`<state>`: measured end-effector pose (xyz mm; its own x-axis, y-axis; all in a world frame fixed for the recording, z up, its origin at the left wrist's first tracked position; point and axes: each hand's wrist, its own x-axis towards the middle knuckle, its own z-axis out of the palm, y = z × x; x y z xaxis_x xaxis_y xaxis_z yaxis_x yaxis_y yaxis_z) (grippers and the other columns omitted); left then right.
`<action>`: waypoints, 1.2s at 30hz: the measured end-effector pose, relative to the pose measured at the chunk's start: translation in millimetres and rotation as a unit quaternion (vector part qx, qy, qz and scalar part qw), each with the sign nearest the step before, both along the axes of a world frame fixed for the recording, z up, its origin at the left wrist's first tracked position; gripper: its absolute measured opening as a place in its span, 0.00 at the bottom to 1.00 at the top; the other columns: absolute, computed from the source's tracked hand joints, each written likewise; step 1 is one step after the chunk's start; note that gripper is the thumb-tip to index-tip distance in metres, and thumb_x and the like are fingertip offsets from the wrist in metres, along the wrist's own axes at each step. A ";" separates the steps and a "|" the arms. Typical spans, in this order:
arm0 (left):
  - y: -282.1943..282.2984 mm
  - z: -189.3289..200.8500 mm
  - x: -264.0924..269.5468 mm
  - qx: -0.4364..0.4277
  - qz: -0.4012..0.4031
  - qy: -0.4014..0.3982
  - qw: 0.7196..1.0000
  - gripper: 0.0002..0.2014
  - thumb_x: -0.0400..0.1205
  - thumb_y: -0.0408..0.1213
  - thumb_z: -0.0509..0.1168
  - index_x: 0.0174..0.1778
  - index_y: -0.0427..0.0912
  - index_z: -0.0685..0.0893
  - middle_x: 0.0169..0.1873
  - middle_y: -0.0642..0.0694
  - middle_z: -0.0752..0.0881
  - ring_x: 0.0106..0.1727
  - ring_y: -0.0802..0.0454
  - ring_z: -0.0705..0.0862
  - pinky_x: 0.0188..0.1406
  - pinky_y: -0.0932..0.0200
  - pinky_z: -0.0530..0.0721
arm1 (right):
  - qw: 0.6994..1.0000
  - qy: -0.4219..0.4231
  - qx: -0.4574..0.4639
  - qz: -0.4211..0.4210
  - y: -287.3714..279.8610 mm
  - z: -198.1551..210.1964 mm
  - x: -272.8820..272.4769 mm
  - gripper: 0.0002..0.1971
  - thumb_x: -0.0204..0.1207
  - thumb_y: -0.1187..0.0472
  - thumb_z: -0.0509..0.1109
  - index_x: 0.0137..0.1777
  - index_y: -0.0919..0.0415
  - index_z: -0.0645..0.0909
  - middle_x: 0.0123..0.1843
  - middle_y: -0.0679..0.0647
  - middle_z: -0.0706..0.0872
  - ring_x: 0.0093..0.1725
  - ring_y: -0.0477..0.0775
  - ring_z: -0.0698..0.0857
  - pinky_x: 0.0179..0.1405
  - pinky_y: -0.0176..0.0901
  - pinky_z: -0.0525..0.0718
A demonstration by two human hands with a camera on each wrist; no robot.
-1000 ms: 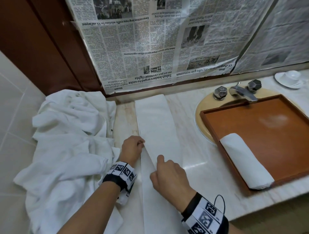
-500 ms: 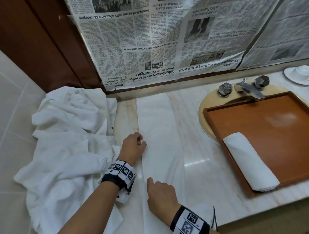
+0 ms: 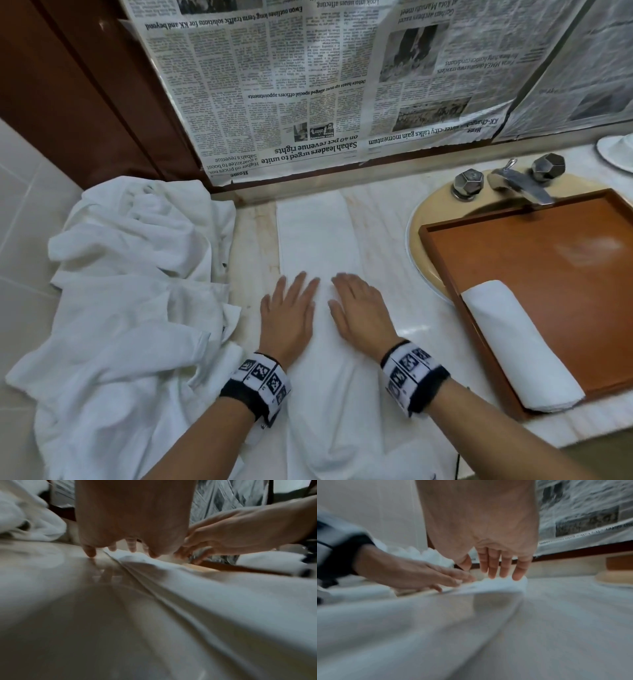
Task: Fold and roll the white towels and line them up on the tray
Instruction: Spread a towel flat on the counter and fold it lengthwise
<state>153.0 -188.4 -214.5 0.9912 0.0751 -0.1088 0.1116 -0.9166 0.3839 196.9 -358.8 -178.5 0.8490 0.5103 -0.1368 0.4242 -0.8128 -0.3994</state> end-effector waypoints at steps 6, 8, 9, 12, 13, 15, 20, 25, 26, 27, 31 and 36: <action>10.2 -10.5 16.2 0.046 0.073 0.084 0.993 0.26 0.90 0.58 0.35 0.86 0.68 0.39 0.86 0.66 0.38 0.88 0.48 0.38 0.83 0.31 0.39 | 0.991 0.033 -0.110 0.061 -9.0 -35.4 30.3 0.33 0.83 0.37 0.29 0.88 0.45 0.35 0.86 0.38 0.32 0.86 0.47 0.33 0.85 0.59 0.36; 19.0 -9.8 20.9 0.043 0.097 0.103 0.989 0.27 0.90 0.57 0.35 0.86 0.66 0.38 0.86 0.65 0.37 0.88 0.47 0.37 0.83 0.31 0.38 | 0.993 0.034 -0.107 0.029 -22.0 -38.4 42.4 0.30 0.87 0.39 0.33 0.87 0.43 0.33 0.86 0.36 0.31 0.86 0.48 0.32 0.85 0.59 0.35; 23.8 -8.7 23.3 0.031 0.115 0.115 0.986 0.27 0.90 0.56 0.35 0.87 0.64 0.38 0.86 0.63 0.37 0.88 0.46 0.36 0.84 0.31 0.37 | 0.993 0.038 -0.107 0.006 -29.4 -38.1 48.1 0.30 0.88 0.40 0.34 0.87 0.43 0.33 0.86 0.36 0.31 0.86 0.50 0.32 0.85 0.58 0.34; 28.0 0.1 22.0 -0.019 0.158 0.112 0.981 0.28 0.91 0.55 0.38 0.88 0.62 0.42 0.88 0.59 0.38 0.88 0.43 0.37 0.83 0.29 0.39 | 0.994 0.042 -0.086 -0.055 -43.4 -31.2 51.8 0.29 0.89 0.43 0.35 0.88 0.47 0.33 0.87 0.39 0.32 0.87 0.50 0.33 0.85 0.58 0.35; 24.3 2.7 17.3 -0.026 0.143 0.106 0.984 0.28 0.90 0.57 0.38 0.87 0.64 0.42 0.87 0.60 0.38 0.88 0.43 0.38 0.83 0.29 0.39 | 0.995 0.043 -0.071 -0.050 -43.9 -27.1 46.0 0.29 0.90 0.44 0.37 0.88 0.47 0.34 0.87 0.39 0.33 0.87 0.49 0.33 0.85 0.58 0.36; 11.0 3.3 5.5 -0.010 0.085 0.106 0.991 0.28 0.87 0.63 0.33 0.86 0.69 0.39 0.86 0.63 0.36 0.88 0.45 0.36 0.82 0.29 0.38 | 0.998 0.032 -0.050 0.007 -41.2 -23.7 27.2 0.30 0.90 0.44 0.40 0.88 0.46 0.37 0.87 0.38 0.34 0.86 0.47 0.33 0.85 0.57 0.37; -3.5 -8.4 4.1 0.036 0.082 0.104 0.991 0.33 0.81 0.66 0.27 0.85 0.67 0.34 0.85 0.63 0.32 0.87 0.46 0.33 0.82 0.29 0.35 | 0.994 0.009 -0.091 0.066 -40.8 -41.8 6.0 0.32 0.87 0.39 0.34 0.89 0.50 0.42 0.89 0.42 0.40 0.87 0.47 0.41 0.85 0.62 0.46; -6.2 -8.8 32.0 0.038 0.093 0.104 0.989 0.30 0.88 0.62 0.33 0.86 0.64 0.33 0.85 0.62 0.30 0.87 0.46 0.32 0.82 0.29 0.34 | 0.993 0.012 -0.101 0.052 -36.6 -43.4 46.6 0.38 0.77 0.35 0.20 0.86 0.49 0.29 0.86 0.41 0.29 0.84 0.40 0.30 0.85 0.57 0.35; -6.4 -8.3 37.3 0.034 0.099 0.106 0.989 0.30 0.88 0.63 0.34 0.86 0.64 0.34 0.85 0.63 0.31 0.87 0.46 0.32 0.82 0.29 0.34 | 0.993 0.016 -0.101 0.050 -36.2 -41.9 53.4 0.38 0.77 0.35 0.21 0.86 0.49 0.30 0.86 0.41 0.29 0.84 0.40 0.30 0.85 0.56 0.35; -6.4 -7.7 41.5 0.032 0.105 0.105 0.988 0.30 0.88 0.63 0.34 0.86 0.64 0.34 0.85 0.64 0.31 0.87 0.46 0.32 0.82 0.28 0.34 | 0.994 0.019 -0.098 0.048 -36.1 -41.3 58.7 0.38 0.78 0.34 0.23 0.86 0.49 0.31 0.87 0.41 0.30 0.84 0.39 0.31 0.86 0.55 0.36; -6.1 -4.8 56.0 0.019 0.129 0.095 0.987 0.29 0.88 0.61 0.35 0.86 0.65 0.37 0.85 0.67 0.36 0.88 0.47 0.34 0.81 0.27 0.34 | 0.995 0.031 -0.084 0.031 -34.0 -39.9 76.3 0.35 0.84 0.35 0.33 0.87 0.50 0.34 0.87 0.41 0.31 0.86 0.42 0.34 0.86 0.52 0.35; -10.5 6.0 53.5 -0.008 0.137 0.101 0.985 0.29 0.91 0.56 0.40 0.88 0.60 0.42 0.87 0.64 0.40 0.88 0.46 0.37 0.82 0.26 0.39 | 0.998 0.048 -0.034 -0.032 -28.8 -30.5 83.6 0.30 0.91 0.48 0.42 0.89 0.55 0.43 0.90 0.46 0.40 0.88 0.48 0.40 0.86 0.50 0.39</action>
<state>206.5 -198.9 -208.5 0.8920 0.3330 -0.3057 0.4292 -0.8361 0.3418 280.5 -387.7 -209.0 0.8611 0.4421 -0.2510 0.3327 -0.8634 -0.3793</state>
